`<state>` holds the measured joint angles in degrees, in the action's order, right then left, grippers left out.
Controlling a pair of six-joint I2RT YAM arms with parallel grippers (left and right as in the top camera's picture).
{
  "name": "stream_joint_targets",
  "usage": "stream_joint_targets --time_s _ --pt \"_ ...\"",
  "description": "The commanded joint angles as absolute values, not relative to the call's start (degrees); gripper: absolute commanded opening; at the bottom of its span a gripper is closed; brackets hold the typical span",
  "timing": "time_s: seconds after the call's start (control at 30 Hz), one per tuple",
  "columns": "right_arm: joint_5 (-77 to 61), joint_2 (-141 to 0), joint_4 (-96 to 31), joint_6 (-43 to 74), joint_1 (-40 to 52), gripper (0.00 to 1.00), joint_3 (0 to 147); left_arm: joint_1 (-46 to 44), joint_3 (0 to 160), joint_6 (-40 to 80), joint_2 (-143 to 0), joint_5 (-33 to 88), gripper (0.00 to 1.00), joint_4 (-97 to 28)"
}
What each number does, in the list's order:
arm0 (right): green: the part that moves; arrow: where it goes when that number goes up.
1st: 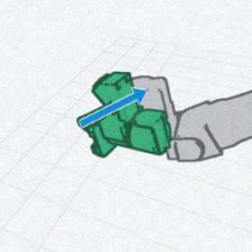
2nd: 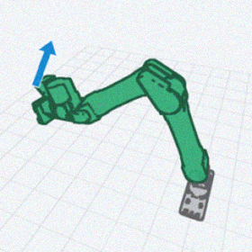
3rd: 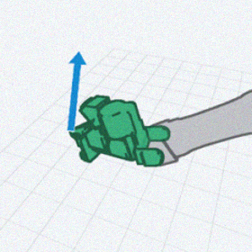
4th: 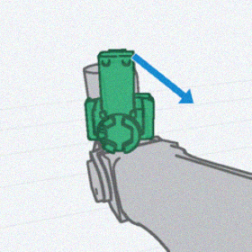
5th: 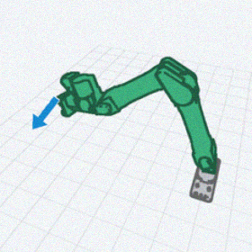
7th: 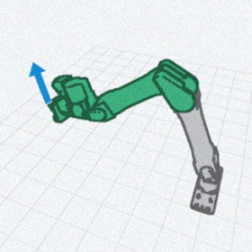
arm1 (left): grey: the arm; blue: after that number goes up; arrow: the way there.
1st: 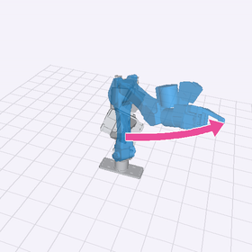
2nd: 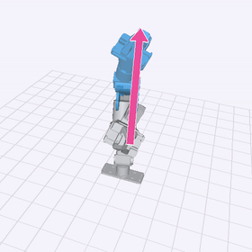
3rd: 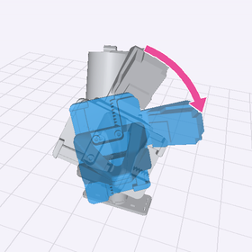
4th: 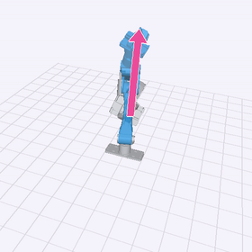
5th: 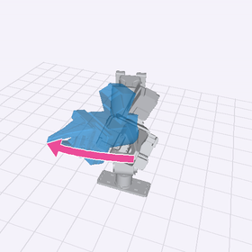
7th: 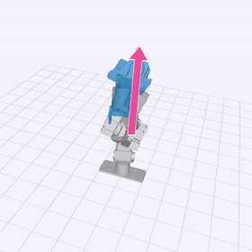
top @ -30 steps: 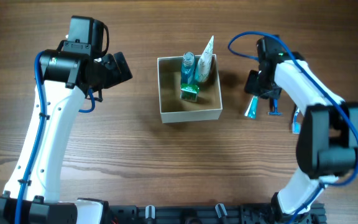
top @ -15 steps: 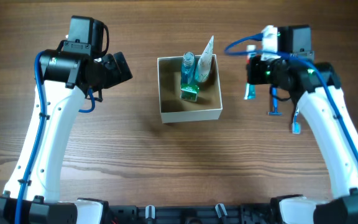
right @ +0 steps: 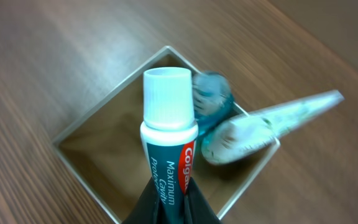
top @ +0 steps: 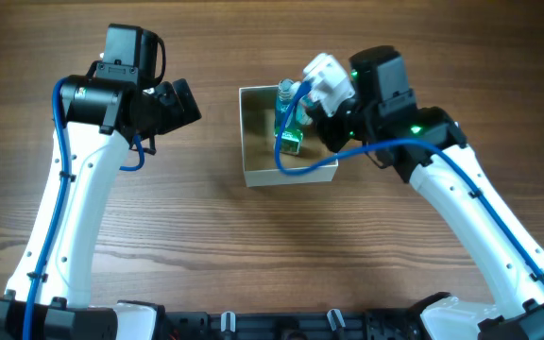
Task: Pack container
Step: 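Carry the toothpaste with the right gripper and lower it into the box, then release the toothpaste and move the right gripper to the blue razor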
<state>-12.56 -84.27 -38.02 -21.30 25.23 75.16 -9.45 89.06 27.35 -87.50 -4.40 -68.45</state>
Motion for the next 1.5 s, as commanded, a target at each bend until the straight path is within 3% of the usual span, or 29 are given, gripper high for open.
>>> stream_joint_targets --time_s 0.0,0.2,0.87,0.93,1.13,1.3,1.47 --pt "-15.2 -85.7 -38.7 -36.1 26.3 0.05 75.3 -9.2 89.5 27.5 -87.0 -3.5 1.00 -68.6" --pt "-16.3 -88.4 -40.0 -42.3 26.7 0.04 75.3 -9.2 89.5 27.5 -87.0 -3.5 1.00 -68.6" --pt "-16.6 -97.3 -40.4 -44.8 30.0 0.06 75.3 -9.2 89.5 27.5 -87.0 -3.5 0.99 -68.6" --pt "-16.6 -97.8 -40.4 -44.8 30.0 0.11 75.3 -9.2 89.5 27.5 -87.0 -3.5 1.00 -68.6" --pt "-16.6 -98.0 -40.4 -43.3 30.0 0.41 75.3 -9.2 89.5 27.5 -87.0 -3.5 0.99 -68.6" --pt "-16.6 -98.0 -40.4 -43.0 30.0 0.50 75.3 -9.2 89.5 27.4 -87.0 -3.5 0.99 -68.6" --pt "-16.6 -97.5 -39.6 -38.7 30.0 0.72 75.3 -9.2 89.5 27.4 -87.0 -3.5 0.99 -68.6"
